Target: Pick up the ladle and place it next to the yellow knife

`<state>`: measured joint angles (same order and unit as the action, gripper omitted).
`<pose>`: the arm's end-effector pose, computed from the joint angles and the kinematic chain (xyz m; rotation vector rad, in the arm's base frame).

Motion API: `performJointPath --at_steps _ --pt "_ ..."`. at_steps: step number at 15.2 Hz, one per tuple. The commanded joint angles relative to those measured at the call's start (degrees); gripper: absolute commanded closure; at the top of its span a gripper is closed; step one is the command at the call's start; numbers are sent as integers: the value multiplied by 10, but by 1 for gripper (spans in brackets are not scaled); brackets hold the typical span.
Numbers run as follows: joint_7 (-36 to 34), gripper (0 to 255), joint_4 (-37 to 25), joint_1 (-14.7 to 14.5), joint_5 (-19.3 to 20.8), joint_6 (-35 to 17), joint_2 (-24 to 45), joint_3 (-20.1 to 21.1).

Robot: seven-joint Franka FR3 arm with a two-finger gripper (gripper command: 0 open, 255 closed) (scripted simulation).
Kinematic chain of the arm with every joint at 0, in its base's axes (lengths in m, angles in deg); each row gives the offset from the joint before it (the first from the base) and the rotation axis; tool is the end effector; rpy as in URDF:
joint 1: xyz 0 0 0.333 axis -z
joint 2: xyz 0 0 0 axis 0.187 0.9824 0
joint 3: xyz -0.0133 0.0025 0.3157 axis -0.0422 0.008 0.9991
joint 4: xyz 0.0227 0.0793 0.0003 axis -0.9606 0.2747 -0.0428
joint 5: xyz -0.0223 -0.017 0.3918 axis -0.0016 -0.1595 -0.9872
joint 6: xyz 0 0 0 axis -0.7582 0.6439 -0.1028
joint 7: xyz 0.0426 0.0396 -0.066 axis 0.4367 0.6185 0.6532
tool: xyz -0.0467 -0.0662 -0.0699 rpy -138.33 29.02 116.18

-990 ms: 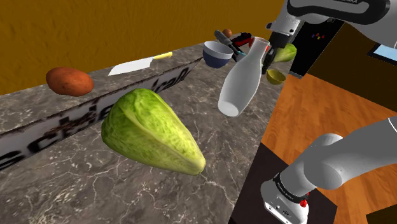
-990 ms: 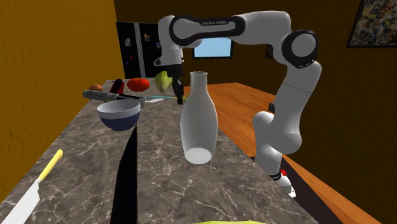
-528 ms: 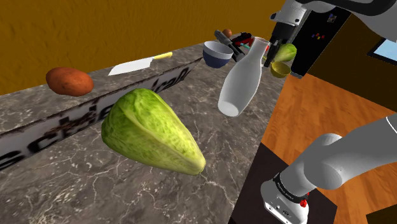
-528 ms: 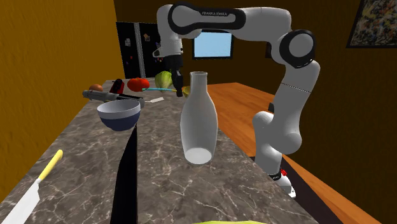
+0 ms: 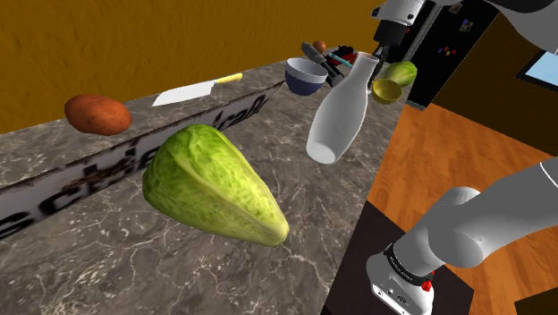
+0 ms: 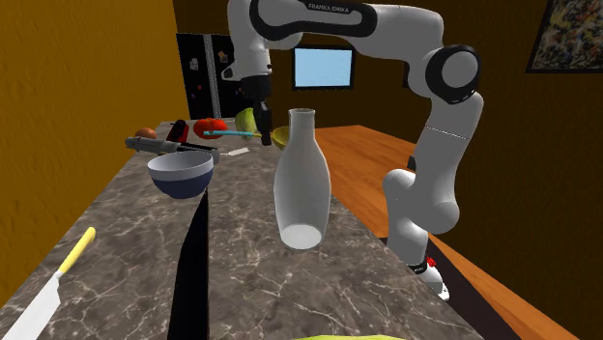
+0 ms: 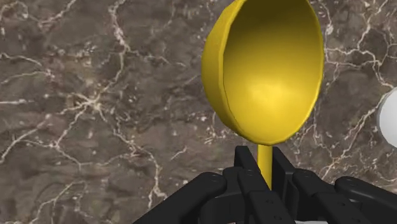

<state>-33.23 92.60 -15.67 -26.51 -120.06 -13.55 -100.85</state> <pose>0.4342 -0.1011 0.6481 -2.9654 -0.3842 0.1517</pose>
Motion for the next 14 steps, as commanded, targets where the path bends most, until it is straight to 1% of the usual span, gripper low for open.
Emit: performJointPath --at_steps 1,8,14 --pt "-27 255 -5 -10 -10 -5 8 16" --pt "-118 255 -40 -47 -42 -18 48 71" --pt "-191 255 -99 -79 -62 -25 105 113"
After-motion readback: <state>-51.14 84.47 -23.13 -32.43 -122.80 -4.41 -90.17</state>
